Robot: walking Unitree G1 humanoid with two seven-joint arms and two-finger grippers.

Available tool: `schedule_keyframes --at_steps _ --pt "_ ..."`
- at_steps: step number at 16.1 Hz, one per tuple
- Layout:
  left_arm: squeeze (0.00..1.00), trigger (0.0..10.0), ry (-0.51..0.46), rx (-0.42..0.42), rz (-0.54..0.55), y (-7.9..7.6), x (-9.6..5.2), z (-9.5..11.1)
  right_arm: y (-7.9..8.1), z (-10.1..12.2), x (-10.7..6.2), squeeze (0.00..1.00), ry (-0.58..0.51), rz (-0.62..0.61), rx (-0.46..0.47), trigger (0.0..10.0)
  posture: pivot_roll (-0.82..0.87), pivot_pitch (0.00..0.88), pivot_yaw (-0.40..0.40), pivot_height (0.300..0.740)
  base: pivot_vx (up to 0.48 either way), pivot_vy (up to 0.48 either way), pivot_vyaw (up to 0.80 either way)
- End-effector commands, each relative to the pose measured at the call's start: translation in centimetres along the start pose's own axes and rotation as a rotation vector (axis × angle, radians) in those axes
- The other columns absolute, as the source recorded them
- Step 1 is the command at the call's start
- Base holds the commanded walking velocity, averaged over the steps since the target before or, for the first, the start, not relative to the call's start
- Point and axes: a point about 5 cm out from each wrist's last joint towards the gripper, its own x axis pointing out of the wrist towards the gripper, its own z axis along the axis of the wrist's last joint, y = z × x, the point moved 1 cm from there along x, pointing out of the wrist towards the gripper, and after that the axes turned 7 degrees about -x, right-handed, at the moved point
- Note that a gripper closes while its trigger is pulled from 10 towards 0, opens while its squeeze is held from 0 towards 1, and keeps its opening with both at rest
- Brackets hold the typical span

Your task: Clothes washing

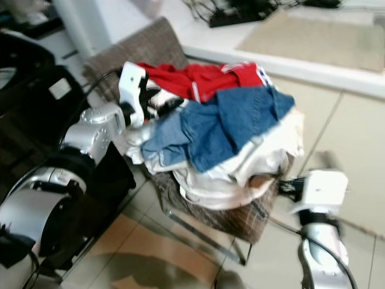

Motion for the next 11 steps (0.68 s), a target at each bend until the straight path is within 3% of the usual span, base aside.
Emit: schedule_keyframes --at_steps 1,4,7,8,11 --pt "0.00 10.0 -0.018 0.016 -0.043 -0.7 0.5 0.8 1.5 0.9 0.1 0.00 -0.011 0.127 0.049 10.0 -0.46 0.105 0.194 0.740 0.000 0.000 0.00" --pt "0.00 10.0 0.006 -0.024 -0.072 -1.5 1.3 0.2 0.9 0.8 -1.2 0.00 0.017 0.111 -0.005 10.0 -0.51 0.131 0.226 0.740 0.000 0.000 0.00" --pt "0.00 10.0 0.048 -0.009 -0.078 -1.8 1.5 -0.4 1.1 1.1 -1.4 0.00 0.020 0.107 0.012 10.0 -0.55 0.144 0.243 0.740 0.000 0.000 0.00" --pt "0.00 10.0 0.125 0.052 -0.028 -0.6 0.9 -0.9 1.4 1.6 -1.5 0.00 0.022 0.112 0.028 10.0 -0.57 0.161 0.255 0.740 0.000 0.000 0.00" --pt "0.00 10.0 0.083 0.070 0.104 2.3 -0.7 1.1 1.5 1.8 -2.0 0.00 0.029 0.104 0.036 10.0 -0.58 0.176 0.255 0.740 0.000 0.000 0.00"
